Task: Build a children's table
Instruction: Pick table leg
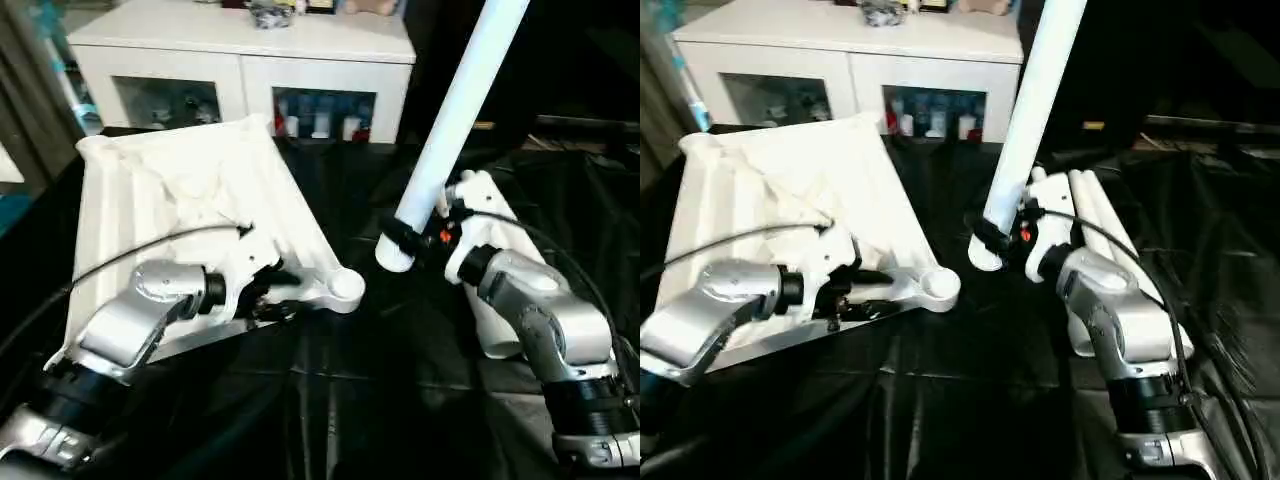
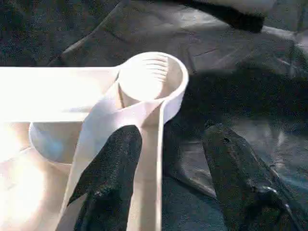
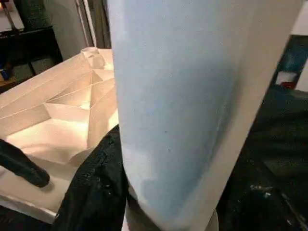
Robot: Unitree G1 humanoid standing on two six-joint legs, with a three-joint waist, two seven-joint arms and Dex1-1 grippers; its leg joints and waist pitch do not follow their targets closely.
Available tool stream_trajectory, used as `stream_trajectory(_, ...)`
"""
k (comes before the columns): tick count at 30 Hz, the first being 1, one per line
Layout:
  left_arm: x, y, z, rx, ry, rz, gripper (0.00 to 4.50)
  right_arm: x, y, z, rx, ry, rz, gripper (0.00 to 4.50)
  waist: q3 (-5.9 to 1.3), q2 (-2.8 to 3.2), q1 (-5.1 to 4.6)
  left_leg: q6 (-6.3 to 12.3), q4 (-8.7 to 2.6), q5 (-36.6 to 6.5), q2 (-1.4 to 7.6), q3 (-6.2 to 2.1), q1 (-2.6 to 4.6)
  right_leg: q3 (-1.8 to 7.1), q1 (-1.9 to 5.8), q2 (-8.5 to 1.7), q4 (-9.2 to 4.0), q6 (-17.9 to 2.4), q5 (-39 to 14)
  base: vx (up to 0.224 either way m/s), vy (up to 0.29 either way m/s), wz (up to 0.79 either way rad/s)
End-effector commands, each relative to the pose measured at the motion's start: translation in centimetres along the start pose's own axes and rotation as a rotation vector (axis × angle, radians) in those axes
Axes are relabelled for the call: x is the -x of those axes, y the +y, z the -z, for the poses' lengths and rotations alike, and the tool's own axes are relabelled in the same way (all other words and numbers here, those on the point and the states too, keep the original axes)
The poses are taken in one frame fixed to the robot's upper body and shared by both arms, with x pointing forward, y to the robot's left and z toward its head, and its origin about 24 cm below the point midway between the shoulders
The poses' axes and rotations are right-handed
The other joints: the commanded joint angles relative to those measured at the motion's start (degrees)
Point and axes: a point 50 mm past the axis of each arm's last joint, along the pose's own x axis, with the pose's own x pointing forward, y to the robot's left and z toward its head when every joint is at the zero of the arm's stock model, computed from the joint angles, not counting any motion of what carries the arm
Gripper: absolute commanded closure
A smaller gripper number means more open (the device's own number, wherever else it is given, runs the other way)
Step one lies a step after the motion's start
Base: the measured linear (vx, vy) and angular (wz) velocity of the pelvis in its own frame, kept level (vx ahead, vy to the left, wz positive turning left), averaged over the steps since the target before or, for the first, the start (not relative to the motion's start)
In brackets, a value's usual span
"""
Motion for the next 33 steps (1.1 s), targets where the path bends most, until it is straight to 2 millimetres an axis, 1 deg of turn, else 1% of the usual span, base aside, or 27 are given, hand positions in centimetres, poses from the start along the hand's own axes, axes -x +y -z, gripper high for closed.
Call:
stream_trajectory(1, -0.1, 0.3, -0.3, -0.006, 0.008, -0.013, 2.50, 0.1, -0.1, 0.4, 0.009, 0.009, 0.004, 2.59, -3.96, 0.85, -0.27, -3.64, -5.36, -20.6, 3.65, -1.80, 2.10, 2.15, 1.52, -2.91, -4.47, -11.1, -14.2, 0.000, 0.000, 0.00)
stream_trajectory(2, -0.3, 0.5, -0.2, 0.001, 0.020, -0.020, 2.50, 0.2, -0.1, 0.6, 0.014, 0.016, 0.011, 2.59, -4.00, 0.78, -0.26, -3.18, -5.29, -19.9, 3.56, -1.72, 1.90, 2.22, 1.70, -2.95, -4.39, -11.7, -13.0, 0.000, 0.000, 0.00)
stream_trajectory(3, -0.5, 0.7, 0.0, 0.010, 0.036, -0.034, 2.70, 0.3, -0.2, 0.6, 0.006, 0.015, 0.020, 2.59, -4.08, 0.77, -0.20, -2.95, -5.20, -19.4, 3.51, -1.72, 1.85, 2.21, 1.83, -3.02, -4.31, -11.9, -12.6, 0.000, 0.000, 0.00)
stream_trajectory(4, -0.6, 0.7, 0.1, 0.010, 0.040, -0.038, 2.70, 0.4, -0.2, 0.6, 0.004, 0.014, 0.021, 2.59, -3.98, 0.61, -0.10, -2.27, -5.19, -18.3, 3.53, -1.65, 1.71, 2.23, 1.89, -3.03, -4.29, -12.1, -11.8, 0.000, 0.000, 0.00)
stream_trajectory(5, -0.8, 0.9, 0.2, 0.010, 0.052, -0.049, 2.87, 0.4, -0.3, 0.7, -0.004, 0.011, 0.025, 2.59, -3.89, 0.56, -0.06, -1.68, -5.17, -17.6, 3.57, -1.63, 1.63, 2.27, 1.93, -3.09, -4.41, -12.1, -11.6, 0.000, 0.000, 0.00)
stream_trajectory(6, -1.0, 1.2, 0.3, 0.010, 0.062, -0.063, 2.87, 0.5, -0.2, 0.7, -0.010, 0.007, 0.026, 2.59, -3.97, 0.63, 0.03, -1.60, -5.08, -17.4, 3.56, -1.65, 1.72, 2.22, 1.93, -3.11, -4.34, -12.2, -11.6, 0.000, 0.000, 0.00)
stream_trajectory(7, -1.0, 1.2, 0.3, 0.010, 0.062, -0.063, 2.90, 0.5, -0.2, 0.7, -0.010, 0.007, 0.026, 2.59, -4.02, 0.59, -0.05, -1.32, -5.07, -16.8, 3.56, -1.66, 1.57, 2.20, 2.06, -3.10, -4.27, -12.3, -11.0, 0.000, 0.000, 0.00)
stream_trajectory(8, -1.1, 1.3, 0.4, 0.011, 0.067, -0.071, 3.14, 0.5, -0.2, 0.7, -0.013, 0.004, 0.026, 2.59, -4.10, 0.64, 0.02, -1.14, -5.07, -16.3, 3.64, -1.70, 1.65, 2.15, 2.07, -3.15, -4.18, -12.6, -10.4, 0.000, 0.000, 0.00)
stream_trajectory(9, -1.2, 0.9, 0.5, 0.030, 0.056, -0.019, 3.25, 0.5, -0.1, 0.9, -0.007, 0.009, 0.027, 2.59, -3.95, 2.28, 0.14, -1.44, -5.09, -16.7, 3.59, -1.95, 1.67, 2.10, 1.94, -3.21, -4.00, -12.8, -10.2, 0.000, 0.000, 0.00)
stream_trajectory(10, -1.2, 0.8, 0.5, 0.035, 0.053, -0.007, 3.31, 0.6, -0.1, 0.9, -0.006, 0.010, 0.029, 2.59, -3.89, 1.50, -0.28, -1.43, -5.16, -17.5, 3.60, -1.68, 1.70, 2.10, 1.90, -2.94, -4.45, -12.9, -10.2, 0.000, 0.000, 0.00)
stream_trajectory(11, -1.2, 0.7, 0.5, 0.040, 0.050, 0.006, 3.37, 0.6, -0.1, 1.0, -0.005, 0.011, 0.030, 2.59, -4.02, 1.25, -0.18, -1.38, -5.18, -17.6, 3.65, -1.81, 1.74, 2.05, 2.14, -3.04, -4.20, -13.4, -9.5, 0.000, 0.000, 0.00)
stream_trajectory(12, -1.2, 0.5, 0.4, 0.049, 0.045, 0.026, 3.37, 0.6, -0.1, 1.0, -0.005, 0.013, 0.030, 2.59, -3.95, 1.27, -0.13, -1.22, -5.15, -17.5, 3.69, -1.75, 1.75, 2.06, 2.06, -3.07, -4.08, -13.9, -9.1, 0.000, 0.000, 0.00)
stream_trajectory(13, -1.2, 0.4, 0.4, 0.054, 0.043, 0.034, 3.60, 0.7, -0.1, 1.0, -0.005, 0.014, 0.029, 2.59, -3.91, 1.30, -0.10, -1.08, -5.15, -17.5, 3.68, -1.72, 1.71, 2.08, 2.07, -3.08, -4.12, -14.1, -9.2, 0.000, 0.000, 0.00)
stream_trajectory(14, -1.2, 0.4, 0.4, 0.054, 0.043, 0.034, 3.71, 0.7, -0.1, 1.0, -0.005, 0.014, 0.029, 2.59, -3.82, 1.31, -0.11, -0.94, -5.13, -17.8, 3.67, -1.66, 1.74, 2.09, 2.02, -3.07, -4.18, -14.3, -9.7, 0.000, 0.000, 0.00)
stream_trajectory(16, -1.1, 0.2, 0.7, 0.068, 0.047, 0.051, 3.80, 0.8, -0.2, 1.0, 0.000, 0.021, 0.022, 2.59, -3.67, 1.33, -0.10, -0.86, -5.17, -18.1, 3.71, -1.66, 1.76, 2.13, 2.00, -3.17, -4.36, -14.0, -11.5, 0.000, 0.000, 0.00)
stream_trajectory(18, -1.0, 0.2, 0.9, 0.071, 0.051, 0.057, 4.04, 0.8, -0.3, 1.0, 0.003, 0.023, 0.021, 2.59, -3.57, 1.47, -0.13, -1.07, -5.25, -18.7, 3.75, -1.71, 1.82, 2.15, 1.89, -3.16, -4.46, -13.8, -12.7, 0.000, 0.000, 0.00)
stream_trajectory(22, -1.0, 0.3, 1.2, 0.064, 0.068, 0.049, 4.35, 0.8, -0.4, 0.9, 0.015, 0.029, 0.018, 2.59, -3.50, 1.48, -0.19, -1.56, -5.39, -19.8, 3.81, -1.78, 1.90, 2.16, 1.77, -3.15, -4.56, -13.2, -13.9, 0.000, 0.000, 0.00)
stream_trajectory(24, -1.1, 0.3, 1.7, 0.040, 0.100, 0.035, 4.49, 0.7, -0.3, 0.9, 0.022, 0.031, 0.012, 2.59, -3.76, 1.23, -0.19, -1.41, -5.32, -19.0, 3.80, -1.76, 1.83, 2.18, 1.92, -3.18, -4.55, -13.1, -13.4, 0.000, 0.000, 0.00)
stream_trajectory(26, -1.3, 0.3, 2.2, 0.024, 0.129, 0.031, 4.50, 0.5, -0.2, 0.9, 0.024, 0.031, 0.003, 2.59, -3.77, 1.34, -0.13, -1.38, -5.29, -18.7, 3.80, -1.76, 1.76, 2.21, 1.95, -3.30, -4.53, -12.9, -13.3, 0.000, 0.000, 0.00)
stream_trajectory(28, -1.4, 0.3, 2.4, 0.014, 0.137, 0.030, 4.50, 0.5, -0.1, 0.9, 0.032, 0.036, -0.005, 2.59, -3.80, 1.23, -0.15, -1.34, -5.31, -18.9, 3.82, -1.73, 1.80, 2.21, 1.91, -3.26, -4.53, -13.0, -13.4, 0.000, 0.000, 0.00)
stream_trajectory(31, -1.4, 0.3, 2.4, 0.009, 0.137, 0.030, 4.50, 0.5, -0.1, 0.9, 0.035, 0.039, -0.009, 2.59, -3.74, 1.29, -0.15, -1.47, -5.35, -19.7, 3.85, -1.75, 1.90, 2.20, 1.75, -3.27, -4.65, -12.8, -14.9, 0.000, 0.000, 0.00)
stream_trajectory(32, -1.4, 0.2, 2.4, 0.015, 0.130, 0.036, 4.16, 0.5, 0.0, 0.9, 0.035, 0.039, -0.010, 2.59, -3.76, 1.30, -0.14, -1.60, -5.34, -20.1, 3.86, -1.78, 1.91, 2.23, 1.74, -3.32, -4.65, -12.7, -15.4, 0.000, 0.000, 0.00)
stream_trajectory(33, -1.4, 0.2, 2.4, 0.020, 0.126, 0.041, 4.07, 0.5, 0.0, 0.9, 0.036, 0.039, -0.010, 2.59, -3.74, 1.34, -0.15, -1.69, -5.38, -20.2, 3.88, -1.80, 1.91, 2.24, 1.73, -3.35, -4.70, -12.7, -15.6, 0.000, 0.000, 0.00)
